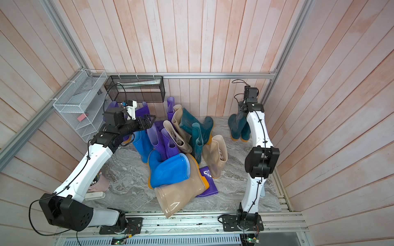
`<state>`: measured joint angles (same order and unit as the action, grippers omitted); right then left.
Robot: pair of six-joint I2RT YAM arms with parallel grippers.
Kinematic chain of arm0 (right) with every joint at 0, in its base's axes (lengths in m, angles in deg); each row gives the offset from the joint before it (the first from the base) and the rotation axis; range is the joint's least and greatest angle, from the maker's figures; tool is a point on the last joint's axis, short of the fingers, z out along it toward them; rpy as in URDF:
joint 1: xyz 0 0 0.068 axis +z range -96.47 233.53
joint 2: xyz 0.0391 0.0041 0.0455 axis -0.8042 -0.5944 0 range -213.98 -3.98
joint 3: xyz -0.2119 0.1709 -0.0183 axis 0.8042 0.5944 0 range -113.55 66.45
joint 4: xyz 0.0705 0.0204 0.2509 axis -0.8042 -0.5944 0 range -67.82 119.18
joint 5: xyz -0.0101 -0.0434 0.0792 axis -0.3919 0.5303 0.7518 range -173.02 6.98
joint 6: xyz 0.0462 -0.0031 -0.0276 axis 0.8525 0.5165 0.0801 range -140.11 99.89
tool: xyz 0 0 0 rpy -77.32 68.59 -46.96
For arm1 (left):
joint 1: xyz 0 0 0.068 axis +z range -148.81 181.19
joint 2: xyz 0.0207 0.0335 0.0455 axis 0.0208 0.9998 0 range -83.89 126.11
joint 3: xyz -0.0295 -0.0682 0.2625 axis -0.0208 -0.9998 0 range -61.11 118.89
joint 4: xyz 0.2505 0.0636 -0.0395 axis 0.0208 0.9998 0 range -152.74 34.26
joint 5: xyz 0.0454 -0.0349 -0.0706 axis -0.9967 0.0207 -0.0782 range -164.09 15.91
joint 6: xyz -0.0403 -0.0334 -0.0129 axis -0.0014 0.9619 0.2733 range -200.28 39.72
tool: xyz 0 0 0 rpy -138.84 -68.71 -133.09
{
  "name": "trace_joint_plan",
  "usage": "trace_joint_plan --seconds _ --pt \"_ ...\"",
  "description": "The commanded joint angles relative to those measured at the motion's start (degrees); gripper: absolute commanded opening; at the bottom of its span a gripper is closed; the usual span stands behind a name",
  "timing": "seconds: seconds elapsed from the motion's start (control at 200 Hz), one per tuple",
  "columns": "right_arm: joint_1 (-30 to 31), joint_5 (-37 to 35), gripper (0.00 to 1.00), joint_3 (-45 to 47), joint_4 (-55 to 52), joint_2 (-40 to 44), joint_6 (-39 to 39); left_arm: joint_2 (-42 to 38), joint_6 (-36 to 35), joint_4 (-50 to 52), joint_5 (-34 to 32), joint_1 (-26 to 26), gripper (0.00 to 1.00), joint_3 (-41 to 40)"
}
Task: Match and arrange rain boots in pairs
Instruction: Pair a pair of rain boots at the corner of the board, then move the rain boot to the center of the board.
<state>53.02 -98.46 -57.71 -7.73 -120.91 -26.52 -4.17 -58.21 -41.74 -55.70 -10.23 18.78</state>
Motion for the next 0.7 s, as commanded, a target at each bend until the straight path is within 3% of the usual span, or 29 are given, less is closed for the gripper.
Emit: trace_joint_plan --seconds 0.0,0.3,0.435,0.625,0.695 --pt "1.43 -1.07 0.56 0.21 0.61 5.12 1.43 0.56 0.08 -1.44 2.23 0.00 0.91 -0.72" --pt "7.16 -0.32 0.59 8.09 3.46 16.47 4.45 -0.28 1.95 -4.96 8.25 -0.09 0.92 -2.28" --pt "10.85 1.79 0.63 19.45 8.43 25.74 7.37 -1.13 3.06 -7.69 11.30 -0.07 0.92 -3.69" --pt "14.92 12.79 0.73 37.28 13.13 38.79 13.82 -1.51 3.95 -8.58 12.72 -0.12 0.92 -4.05" --pt "16.33 13.64 0.74 41.91 12.24 42.09 16.25 -1.61 4.22 -8.86 12.88 -0.66 0.92 -4.22"
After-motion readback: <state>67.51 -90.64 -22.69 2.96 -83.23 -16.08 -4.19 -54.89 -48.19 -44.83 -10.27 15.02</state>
